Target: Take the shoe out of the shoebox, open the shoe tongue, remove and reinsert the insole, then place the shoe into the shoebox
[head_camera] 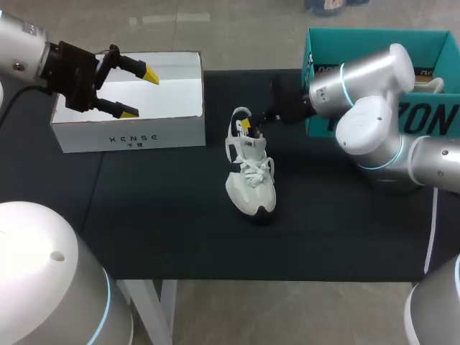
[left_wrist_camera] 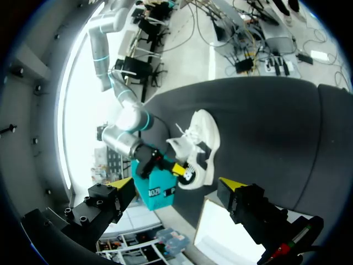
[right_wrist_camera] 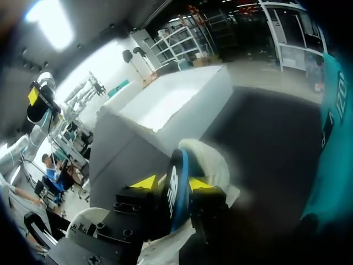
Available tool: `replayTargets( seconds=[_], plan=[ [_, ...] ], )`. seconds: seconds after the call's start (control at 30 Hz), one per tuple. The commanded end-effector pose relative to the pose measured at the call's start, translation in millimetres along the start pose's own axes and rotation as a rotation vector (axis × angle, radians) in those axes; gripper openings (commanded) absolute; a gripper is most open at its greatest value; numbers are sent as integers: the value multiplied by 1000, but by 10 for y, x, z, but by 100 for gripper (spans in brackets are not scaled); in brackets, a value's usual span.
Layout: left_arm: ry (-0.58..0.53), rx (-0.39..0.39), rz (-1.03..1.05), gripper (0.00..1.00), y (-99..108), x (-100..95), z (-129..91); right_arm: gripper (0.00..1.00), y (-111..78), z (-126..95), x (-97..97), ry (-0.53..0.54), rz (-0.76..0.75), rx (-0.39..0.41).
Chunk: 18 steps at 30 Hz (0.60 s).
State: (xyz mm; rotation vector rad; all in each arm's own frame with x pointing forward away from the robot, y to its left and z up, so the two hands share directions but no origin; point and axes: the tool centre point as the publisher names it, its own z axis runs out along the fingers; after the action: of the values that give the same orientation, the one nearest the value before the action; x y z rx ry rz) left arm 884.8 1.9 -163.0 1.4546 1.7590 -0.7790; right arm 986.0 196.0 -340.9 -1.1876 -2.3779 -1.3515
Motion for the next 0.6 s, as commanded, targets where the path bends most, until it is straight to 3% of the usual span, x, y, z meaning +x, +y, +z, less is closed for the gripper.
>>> replayTargets(
  seconds=[0.03, 0.1, 0.6],
  plan=[
    [4, 0, 0, 100, 2, -4, -1, 18, 159, 30, -80, -7, -7, 8],
    [4, 0, 0, 100, 2, -4, -1, 0, 169, 45, -101, -10, -7, 7],
    [4, 0, 0, 100, 2, -4, -1, 0, -279, 96, 90, 3, 75, 57]
  ],
)
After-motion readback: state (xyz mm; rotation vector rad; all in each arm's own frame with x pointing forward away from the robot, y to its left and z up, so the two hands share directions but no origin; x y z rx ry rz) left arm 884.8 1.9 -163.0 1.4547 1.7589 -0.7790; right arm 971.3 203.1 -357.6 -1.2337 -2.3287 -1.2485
